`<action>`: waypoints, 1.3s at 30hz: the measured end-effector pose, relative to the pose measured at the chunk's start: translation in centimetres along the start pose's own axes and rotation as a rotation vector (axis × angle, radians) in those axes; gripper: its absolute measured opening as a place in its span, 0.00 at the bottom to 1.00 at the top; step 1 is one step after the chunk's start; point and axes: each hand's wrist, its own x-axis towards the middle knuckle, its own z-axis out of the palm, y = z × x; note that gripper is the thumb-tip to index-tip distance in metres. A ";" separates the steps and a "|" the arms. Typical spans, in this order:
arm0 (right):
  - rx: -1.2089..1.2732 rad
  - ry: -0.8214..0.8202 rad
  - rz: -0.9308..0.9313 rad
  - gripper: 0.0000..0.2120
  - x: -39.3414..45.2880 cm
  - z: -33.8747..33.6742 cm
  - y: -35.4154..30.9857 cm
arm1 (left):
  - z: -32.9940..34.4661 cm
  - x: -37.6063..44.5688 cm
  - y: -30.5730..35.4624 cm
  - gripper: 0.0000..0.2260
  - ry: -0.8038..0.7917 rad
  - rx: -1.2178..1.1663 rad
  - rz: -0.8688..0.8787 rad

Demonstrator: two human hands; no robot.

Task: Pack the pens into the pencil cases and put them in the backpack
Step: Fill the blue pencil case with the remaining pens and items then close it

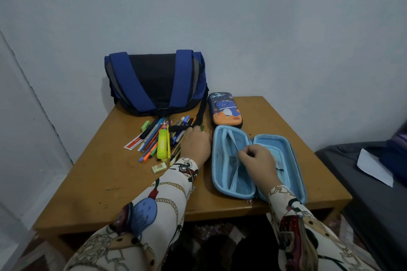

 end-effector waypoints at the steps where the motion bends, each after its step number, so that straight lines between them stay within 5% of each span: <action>1: 0.001 0.001 0.000 0.12 0.0 0.0 0.1 | 0.0 0.0 0.2 0.16 0.002 -0.011 0.008; 11: 0.022 0.001 -0.003 0.11 0.3 0.3 0.4 | -1.8 -0.6 0.8 0.15 0.070 -0.535 -0.280; 14: 0.032 0.014 -0.005 0.11 0.4 0.4 0.5 | -3.4 -3.1 2.7 0.22 0.049 -0.555 -0.192; 25: 0.080 0.034 -0.022 0.10 0.4 0.3 0.6 | -2.7 -6.7 4.3 0.12 -0.133 -0.190 0.196; 27: 0.079 0.021 -0.019 0.11 0.4 0.4 0.6 | -2.6 -6.3 3.8 0.11 -0.172 -0.442 0.087; 30: 0.076 0.024 -0.010 0.11 0.4 0.4 0.6 | -2.4 -5.4 2.1 0.08 0.055 -0.721 -0.163; 32: 0.072 0.026 -0.005 0.11 0.4 0.4 0.6 | -1.9 -4.5 0.3 0.08 0.149 -0.550 -0.214; 39: 0.063 0.022 0.000 0.11 0.5 0.4 0.7 | -1.5 -3.4 -1.5 0.09 0.041 0.015 -0.159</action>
